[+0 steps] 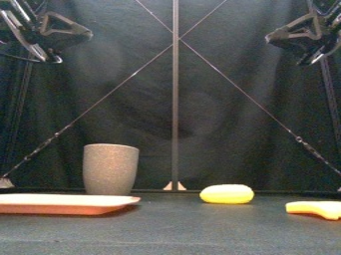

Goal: Pick the corn then place it in the grey bowl
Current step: Pick the corn

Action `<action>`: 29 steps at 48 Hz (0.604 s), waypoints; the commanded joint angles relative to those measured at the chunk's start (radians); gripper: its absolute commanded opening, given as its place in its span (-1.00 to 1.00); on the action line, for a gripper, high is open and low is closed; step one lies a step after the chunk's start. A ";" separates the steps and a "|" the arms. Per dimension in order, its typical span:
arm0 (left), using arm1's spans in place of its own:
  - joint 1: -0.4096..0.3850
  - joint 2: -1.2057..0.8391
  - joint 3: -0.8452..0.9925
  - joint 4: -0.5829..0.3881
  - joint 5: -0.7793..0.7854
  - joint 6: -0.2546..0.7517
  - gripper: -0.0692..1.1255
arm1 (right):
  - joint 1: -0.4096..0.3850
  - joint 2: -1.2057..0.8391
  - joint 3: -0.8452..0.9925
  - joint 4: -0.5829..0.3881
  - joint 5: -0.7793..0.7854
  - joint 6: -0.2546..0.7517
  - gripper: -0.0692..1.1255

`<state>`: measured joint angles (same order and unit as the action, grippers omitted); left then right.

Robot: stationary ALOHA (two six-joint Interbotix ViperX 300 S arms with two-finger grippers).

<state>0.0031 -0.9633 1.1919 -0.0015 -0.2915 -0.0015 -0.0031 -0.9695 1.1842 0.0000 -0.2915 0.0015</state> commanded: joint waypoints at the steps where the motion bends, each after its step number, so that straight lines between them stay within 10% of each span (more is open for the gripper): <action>1: 0.029 0.002 -0.012 0.005 -0.006 0.005 -0.88 | -0.029 0.040 -0.003 0.006 0.000 0.008 -0.78; 29: 0.049 -0.002 -0.002 0.017 -0.006 0.006 -0.95 | -0.169 0.520 -0.238 -0.072 0.316 0.043 -0.39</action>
<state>0.0506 -0.9649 1.2042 0.0138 -0.2915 0.0046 -0.1687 -0.4939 0.9956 -0.0736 -0.0046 0.0491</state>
